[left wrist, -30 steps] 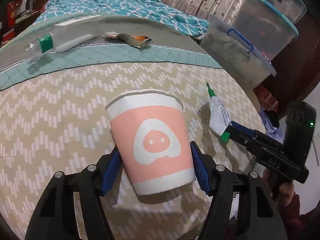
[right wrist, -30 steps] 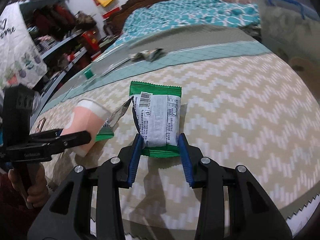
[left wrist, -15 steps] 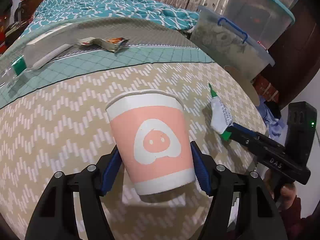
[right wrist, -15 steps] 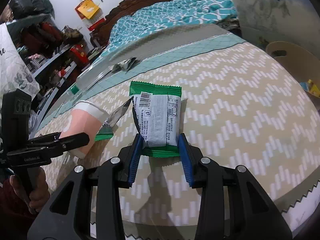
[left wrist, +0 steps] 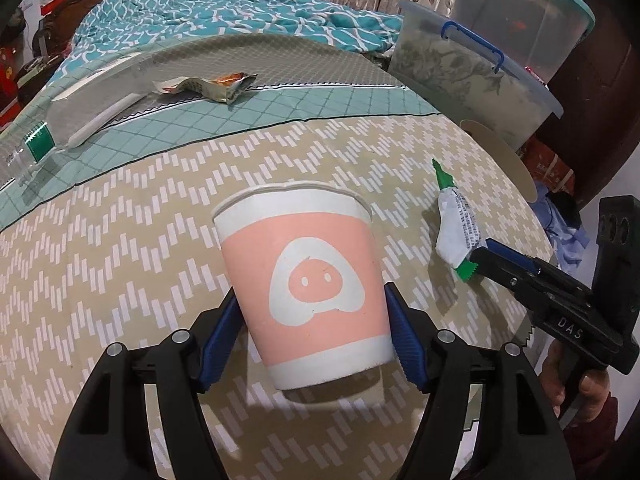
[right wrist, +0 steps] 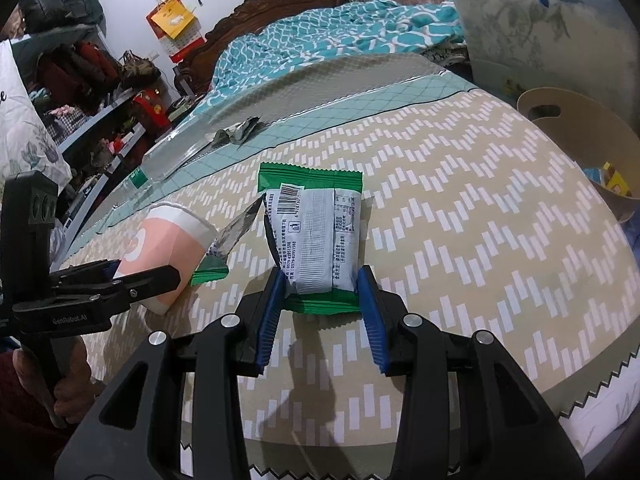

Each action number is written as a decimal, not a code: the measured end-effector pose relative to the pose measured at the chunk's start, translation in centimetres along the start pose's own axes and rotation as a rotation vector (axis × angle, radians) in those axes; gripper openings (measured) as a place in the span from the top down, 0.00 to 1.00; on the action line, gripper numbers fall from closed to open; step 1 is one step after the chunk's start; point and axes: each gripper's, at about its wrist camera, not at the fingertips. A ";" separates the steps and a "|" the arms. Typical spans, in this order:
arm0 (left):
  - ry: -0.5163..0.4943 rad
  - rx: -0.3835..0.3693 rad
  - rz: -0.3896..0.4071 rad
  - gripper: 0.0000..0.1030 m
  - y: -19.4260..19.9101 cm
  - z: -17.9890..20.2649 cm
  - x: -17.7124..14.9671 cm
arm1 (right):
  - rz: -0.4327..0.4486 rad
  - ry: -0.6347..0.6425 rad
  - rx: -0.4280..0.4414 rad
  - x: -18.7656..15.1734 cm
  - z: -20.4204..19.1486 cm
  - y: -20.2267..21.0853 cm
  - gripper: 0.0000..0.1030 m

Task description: Collect trash

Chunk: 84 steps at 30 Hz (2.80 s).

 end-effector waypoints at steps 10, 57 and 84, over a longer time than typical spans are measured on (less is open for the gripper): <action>0.041 0.093 0.019 0.27 0.4 -1.6 -0.6 | -0.001 0.059 -0.029 -0.3 -1.8 -0.6 0.41; 0.159 0.182 0.099 0.13 2.6 -6.6 -3.2 | 0.074 0.187 -0.148 -5.8 -8.0 -1.2 0.06; 0.191 0.176 0.151 0.08 4.0 -6.7 -5.8 | 0.113 0.165 -0.139 -7.2 -8.9 -0.7 0.03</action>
Point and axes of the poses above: each gripper's, at about its wrist camera, not at the fingertips, and y roughly against the way its jaws point, z to its right, x to its top, and after that the axes turned 6 degrees about x, right-handed
